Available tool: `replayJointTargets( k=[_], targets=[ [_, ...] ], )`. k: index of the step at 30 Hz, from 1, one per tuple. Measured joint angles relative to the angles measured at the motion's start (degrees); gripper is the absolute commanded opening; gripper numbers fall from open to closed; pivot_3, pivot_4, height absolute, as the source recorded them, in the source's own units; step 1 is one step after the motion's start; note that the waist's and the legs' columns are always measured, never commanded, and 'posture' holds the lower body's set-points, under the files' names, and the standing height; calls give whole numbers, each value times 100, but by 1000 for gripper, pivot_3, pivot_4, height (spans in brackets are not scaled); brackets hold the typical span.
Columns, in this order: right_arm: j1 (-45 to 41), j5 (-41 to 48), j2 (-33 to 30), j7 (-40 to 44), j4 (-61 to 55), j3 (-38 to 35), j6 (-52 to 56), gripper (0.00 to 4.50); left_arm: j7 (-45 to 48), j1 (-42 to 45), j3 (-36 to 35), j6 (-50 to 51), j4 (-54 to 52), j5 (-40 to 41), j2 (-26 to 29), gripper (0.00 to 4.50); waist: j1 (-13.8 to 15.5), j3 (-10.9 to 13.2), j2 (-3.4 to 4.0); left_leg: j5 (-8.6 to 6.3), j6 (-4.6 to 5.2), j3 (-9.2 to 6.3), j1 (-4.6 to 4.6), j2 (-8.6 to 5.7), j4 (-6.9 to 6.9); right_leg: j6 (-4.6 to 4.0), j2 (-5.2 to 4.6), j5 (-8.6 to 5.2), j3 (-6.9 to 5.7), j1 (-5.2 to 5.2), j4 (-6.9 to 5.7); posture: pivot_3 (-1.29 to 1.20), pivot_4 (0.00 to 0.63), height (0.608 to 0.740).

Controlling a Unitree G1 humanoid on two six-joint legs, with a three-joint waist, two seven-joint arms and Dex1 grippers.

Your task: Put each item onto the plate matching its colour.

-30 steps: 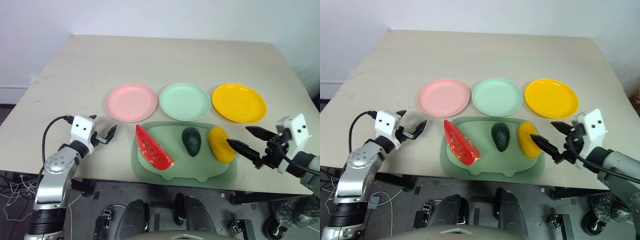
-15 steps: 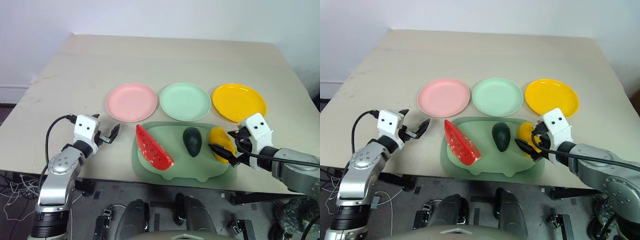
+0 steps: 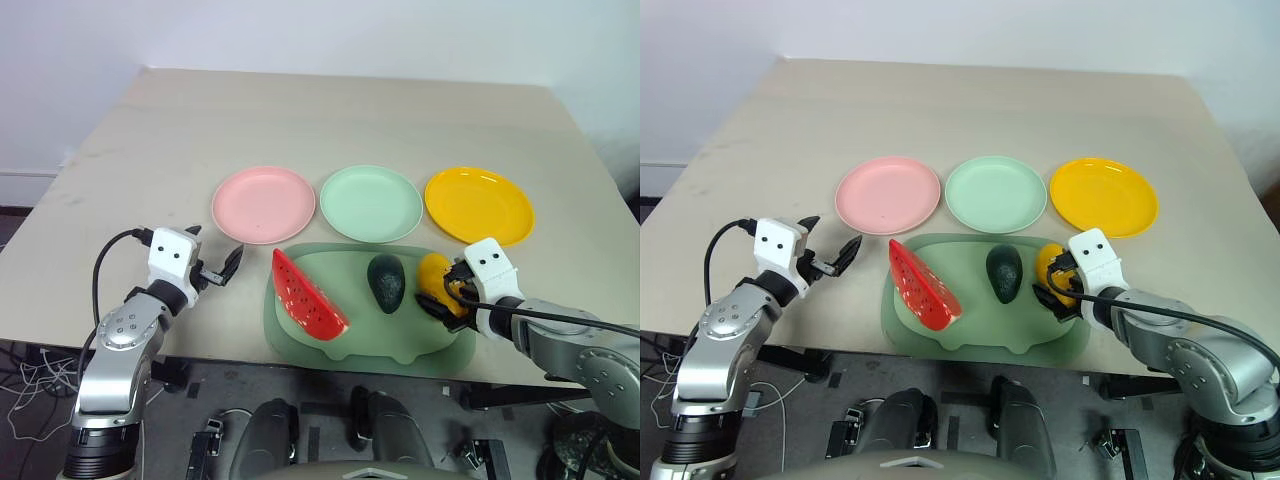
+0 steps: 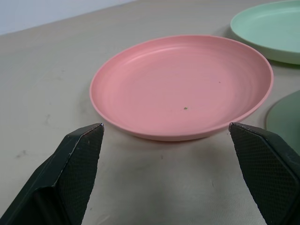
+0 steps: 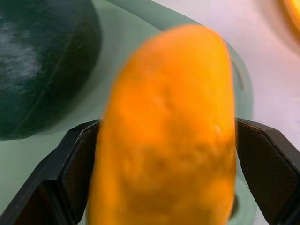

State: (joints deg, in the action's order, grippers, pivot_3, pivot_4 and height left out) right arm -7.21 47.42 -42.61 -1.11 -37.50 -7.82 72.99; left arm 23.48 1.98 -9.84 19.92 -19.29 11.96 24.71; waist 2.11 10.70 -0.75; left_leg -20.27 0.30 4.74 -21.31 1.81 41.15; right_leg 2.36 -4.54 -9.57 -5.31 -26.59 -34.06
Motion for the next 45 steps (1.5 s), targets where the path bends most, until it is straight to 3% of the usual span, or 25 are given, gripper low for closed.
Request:
replayJointTargets(
  k=[2, 7, 10, 13, 18, 22, 26, 27, 33, 37, 41, 43, 45],
  targets=[
    [-44, -111, 17, 73, 33, -10, -22, 3119, -3, 2, 0, 4, 0, 2, 0, 4500, 0, 0, 0, 0, 0, 0, 0, 0, 0, 0, 0, 0, 0, 0, 0, 0, 150, 740],
    [-340, -249, -269, 696, 151, -205, -261, 3120, -30, -5, -13, 58, -13, 3, 0, 4500, 0, 0, 0, 0, 0, 0, 0, 0, 0, 0, 0, 0, 0, -1, 1, 0, 150, 740],
    [-1125, -639, -535, 1005, 863, -195, -688, 3120, -77, 19, -1, 101, -76, 2, -23, 4500, -35, 1, 1, 0, 0, 4, 1, -1, 3, -7, 0, -4, 2, -1, 1, 0, 150, 740],
    [-1777, -1474, -741, 1178, 1951, 60, -1391, 3120, -123, 43, -10, 105, -154, 0, -44, 4500, -32, 0, -2, 0, 0, -1, 0, -8, -4, -3, 4, -3, -3, 0, 1, 0, 150, 740],
    [-2749, -2646, -298, 1668, 4397, 988, -2660, 3120, -179, 91, 12, 105, -179, -5, -97, 4500, -138, 1, -1, 1, 1, 5, -5, -11, -5, 9, 4, 6, -2, -4, 3, 0, 150, 740],
    [-3272, -3285, -37, 2077, 6004, 1238, -3576, 3120, -228, 103, 9, 91, -177, -10, -122, 4500, -154, 2, 1, 1, 2, 10, -5, -9, -5, 10, 3, 7, -1, -7, 2, 0, 150, 740],
    [-3484, -3624, 38, 2366, 6573, 1242, -4067, 4466, -262, 67, 7, 78, -178, -9, -144, 4500, -154, 2, 2, 1, 2, 9, -5, -3, -6, 10, 2, 7, -1, -7, 0, 0, 150, 740],
    [-3491, -3683, 41, 2451, 6578, 1241, -4132, 4466, -268, 45, 8, 75, -178, -9, -170, 4500, -154, 2, 2, 1, 2, 9, -5, -3, -6, 10, 2, 7, 0, -7, 0, 0, 150, 740],
    [-2874, -3964, -187, 2742, 5383, 1105, -4395, 4466, -263, -61, 12, 48, -200, -13, -223, 4500, -125, 2, 3, 1, 1, 4, -7, -1, -5, 11, -2, 7, -3, -8, -3, 0, 150, 740],
    [-1948, -3477, -536, 3232, 3750, 370, -4225, 4466, -245, -76, -9, 25, -199, -16, -202, 4500, -127, 2, 3, 0, 2, 1, -4, 0, -5, 12, -4, 7, -5, -4, -1, 0, 150, 740],
    [-935, -1251, -381, 3751, 1292, -663, -2764, 4466, -186, 64, 36, -16, -132, -14, -177, 4500, -158, 2, 3, 0, 1, -4, 1, 11, -7, 9, 5, 7, -7, -2, -4, 0, 150, 740],
    [-655, -99, -5, 3484, 401, -829, -2017, 4466, -122, 111, 86, -39, -95, -15, -170, 4500, -158, 1, 1, 0, 0, -5, 8, 12, -7, 8, 6, 7, -6, 4, -4, 0, 150, 740],
    [-534, 500, 275, 3066, -24, -684, -1498, 4466, -88, 109, 145, -46, -31, -15, -170, 4500, -147, 1, 3, 0, 0, -3, 4, 6, -5, 8, -1, 6, -6, 1, -4, 0, 150, 740]
  ],
)
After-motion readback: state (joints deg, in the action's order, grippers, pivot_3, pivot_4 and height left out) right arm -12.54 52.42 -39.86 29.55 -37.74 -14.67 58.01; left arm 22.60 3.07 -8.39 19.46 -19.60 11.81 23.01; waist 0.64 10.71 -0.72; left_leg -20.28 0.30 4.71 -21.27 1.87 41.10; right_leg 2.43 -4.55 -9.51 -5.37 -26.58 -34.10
